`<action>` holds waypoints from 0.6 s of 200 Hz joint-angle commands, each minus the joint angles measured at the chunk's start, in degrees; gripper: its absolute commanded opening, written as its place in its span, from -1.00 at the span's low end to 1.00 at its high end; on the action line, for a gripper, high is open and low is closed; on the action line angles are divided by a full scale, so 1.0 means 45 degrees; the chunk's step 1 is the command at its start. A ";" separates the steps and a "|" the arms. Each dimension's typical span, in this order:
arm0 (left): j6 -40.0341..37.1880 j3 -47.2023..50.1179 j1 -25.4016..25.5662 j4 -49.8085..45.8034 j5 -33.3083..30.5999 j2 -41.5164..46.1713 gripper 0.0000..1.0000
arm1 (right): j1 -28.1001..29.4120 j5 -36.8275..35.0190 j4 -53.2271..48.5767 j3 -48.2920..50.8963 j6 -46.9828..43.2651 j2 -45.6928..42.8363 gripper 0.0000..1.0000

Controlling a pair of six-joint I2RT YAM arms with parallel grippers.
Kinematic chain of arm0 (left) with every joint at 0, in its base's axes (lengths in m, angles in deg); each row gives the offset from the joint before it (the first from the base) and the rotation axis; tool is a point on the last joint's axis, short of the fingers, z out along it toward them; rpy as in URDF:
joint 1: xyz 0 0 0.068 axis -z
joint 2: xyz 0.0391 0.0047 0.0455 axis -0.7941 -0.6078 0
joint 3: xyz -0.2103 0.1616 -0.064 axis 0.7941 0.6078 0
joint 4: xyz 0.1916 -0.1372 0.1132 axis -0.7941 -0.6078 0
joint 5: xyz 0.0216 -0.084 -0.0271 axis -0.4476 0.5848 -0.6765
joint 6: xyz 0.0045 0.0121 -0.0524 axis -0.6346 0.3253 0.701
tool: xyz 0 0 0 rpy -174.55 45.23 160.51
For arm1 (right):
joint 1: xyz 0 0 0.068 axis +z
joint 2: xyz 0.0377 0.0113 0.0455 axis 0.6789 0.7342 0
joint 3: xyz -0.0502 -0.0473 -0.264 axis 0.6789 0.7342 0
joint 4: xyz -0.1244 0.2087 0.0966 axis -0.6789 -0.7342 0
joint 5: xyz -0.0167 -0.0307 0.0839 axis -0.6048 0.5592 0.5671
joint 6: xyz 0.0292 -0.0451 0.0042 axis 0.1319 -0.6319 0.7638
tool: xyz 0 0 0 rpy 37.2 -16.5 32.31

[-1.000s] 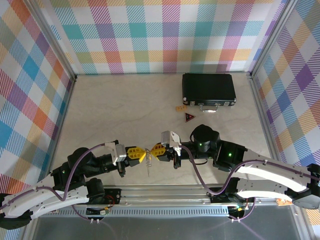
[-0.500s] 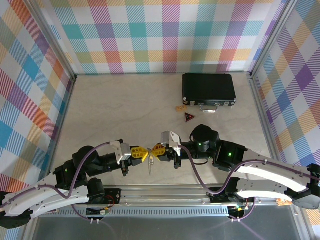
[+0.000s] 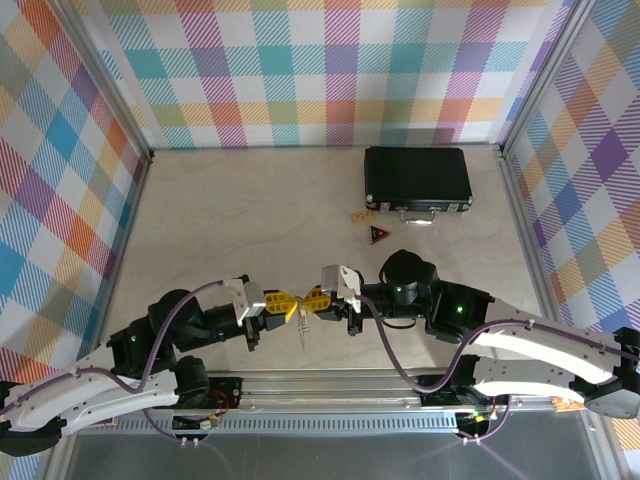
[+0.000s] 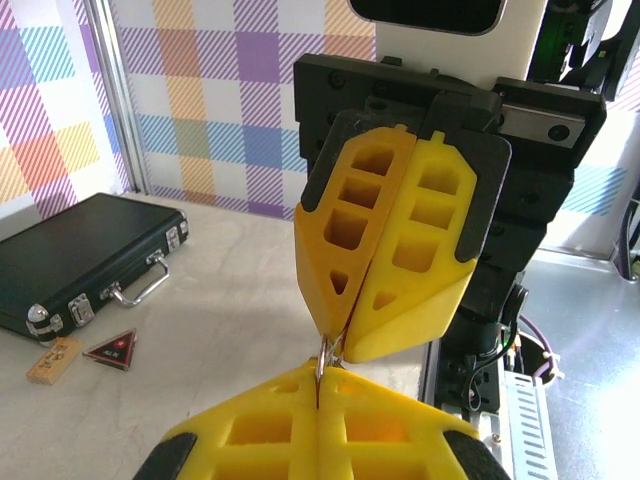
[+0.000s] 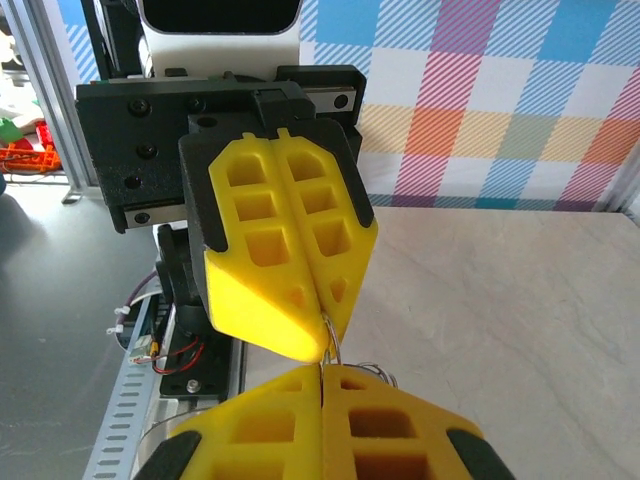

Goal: Put the keys on the keyring

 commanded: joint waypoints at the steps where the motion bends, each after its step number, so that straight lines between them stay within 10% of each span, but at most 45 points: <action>1: 0.0119 -0.0519 0.0100 0.0458 -0.0363 -0.0104 -1.00 | 0.0255 0.0371 0.0006 0.0151 -0.0369 -0.0083 -1.00; 120: 0.0508 0.0162 0.0105 0.1820 -0.0220 0.0425 -1.00 | 0.0293 -0.0142 0.0313 0.0674 -0.0142 -0.0391 -0.94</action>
